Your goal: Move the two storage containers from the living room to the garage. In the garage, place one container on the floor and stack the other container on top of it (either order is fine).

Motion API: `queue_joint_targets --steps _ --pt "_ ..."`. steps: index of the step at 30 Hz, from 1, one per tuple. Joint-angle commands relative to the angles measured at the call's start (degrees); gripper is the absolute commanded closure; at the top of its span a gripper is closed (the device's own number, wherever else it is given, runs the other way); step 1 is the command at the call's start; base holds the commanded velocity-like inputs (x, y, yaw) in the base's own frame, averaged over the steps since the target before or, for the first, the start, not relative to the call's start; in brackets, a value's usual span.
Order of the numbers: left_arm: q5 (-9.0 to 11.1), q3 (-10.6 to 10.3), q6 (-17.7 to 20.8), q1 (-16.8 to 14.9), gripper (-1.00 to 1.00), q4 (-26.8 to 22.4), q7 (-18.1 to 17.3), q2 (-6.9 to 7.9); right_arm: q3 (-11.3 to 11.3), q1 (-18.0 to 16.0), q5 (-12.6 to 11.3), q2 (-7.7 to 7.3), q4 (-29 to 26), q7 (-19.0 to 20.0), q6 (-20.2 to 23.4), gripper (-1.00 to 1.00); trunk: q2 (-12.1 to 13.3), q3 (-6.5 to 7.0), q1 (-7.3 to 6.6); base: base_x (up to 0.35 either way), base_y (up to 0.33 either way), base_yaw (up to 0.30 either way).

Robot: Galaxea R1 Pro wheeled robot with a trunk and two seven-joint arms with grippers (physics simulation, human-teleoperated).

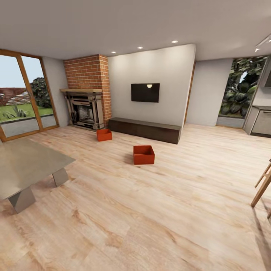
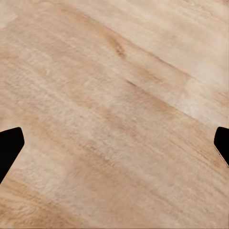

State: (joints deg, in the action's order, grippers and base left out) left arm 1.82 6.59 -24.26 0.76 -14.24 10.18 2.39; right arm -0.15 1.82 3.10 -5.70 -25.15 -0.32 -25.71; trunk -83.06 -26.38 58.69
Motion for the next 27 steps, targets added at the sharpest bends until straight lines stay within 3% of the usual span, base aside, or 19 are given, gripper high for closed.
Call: queue_joint_targets --steps 1,27 --pt "0.19 0.01 -0.09 0.03 -1.00 -0.09 0.03 -0.01 -0.03 0.02 0.32 -0.01 -0.07 -0.03 -0.05 -1.00 -0.02 -0.03 0.04 0.310 -0.133 0.015" --pt "0.20 0.01 -0.09 0.03 -1.00 -0.09 0.04 0.07 0.06 0.02 0.50 -0.01 -0.07 0.14 -0.13 -1.00 -0.02 -0.03 0.04 0.311 -0.123 0.001"
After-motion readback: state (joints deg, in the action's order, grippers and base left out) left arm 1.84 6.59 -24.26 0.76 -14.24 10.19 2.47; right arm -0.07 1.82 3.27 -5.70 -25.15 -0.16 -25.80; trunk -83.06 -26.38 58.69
